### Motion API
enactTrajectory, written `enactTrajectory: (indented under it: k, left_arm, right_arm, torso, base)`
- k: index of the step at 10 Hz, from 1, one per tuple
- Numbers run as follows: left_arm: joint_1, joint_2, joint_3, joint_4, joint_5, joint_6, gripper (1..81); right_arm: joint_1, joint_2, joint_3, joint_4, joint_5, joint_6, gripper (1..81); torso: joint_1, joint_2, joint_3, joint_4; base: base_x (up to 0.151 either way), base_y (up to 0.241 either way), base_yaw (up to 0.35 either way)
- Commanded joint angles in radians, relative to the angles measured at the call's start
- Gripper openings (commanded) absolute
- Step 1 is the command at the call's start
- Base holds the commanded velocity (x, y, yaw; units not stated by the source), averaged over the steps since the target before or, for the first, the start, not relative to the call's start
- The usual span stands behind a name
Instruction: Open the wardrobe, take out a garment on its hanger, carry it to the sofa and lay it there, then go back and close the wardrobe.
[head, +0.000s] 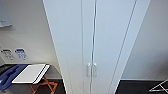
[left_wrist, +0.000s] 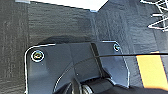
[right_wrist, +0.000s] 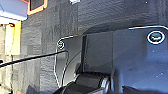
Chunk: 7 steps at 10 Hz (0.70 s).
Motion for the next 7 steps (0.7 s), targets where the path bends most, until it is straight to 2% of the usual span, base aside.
enactTrajectory:
  k: [1,5,7]
  left_arm:
    - [-0.085,-0.092,0.128,0.01,0.055,0.004,81.1]
    - [-0.141,-0.225,0.33,0.011,0.048,0.007,81.1]
    - [-0.168,-0.248,0.376,0.016,0.048,0.013,81.1]
  right_arm:
    - [0.103,-0.084,0.135,0.002,-0.05,0.001,81.1]
    - [0.139,-0.147,0.267,-0.001,-0.051,-0.005,81.1]
    - [0.157,-0.184,0.331,-0.006,-0.053,-0.005,81.1]
  torso:
    - [0.0,0.0,0.0,0.0]
    - [0.0,0.0,0.0,0.0]
    - [0.0,0.0,0.0,0.0]
  base:
    - [0.0,0.0,0.0]
    - [0.0,0.0,0.0]
    - [0.0,0.0,0.0]
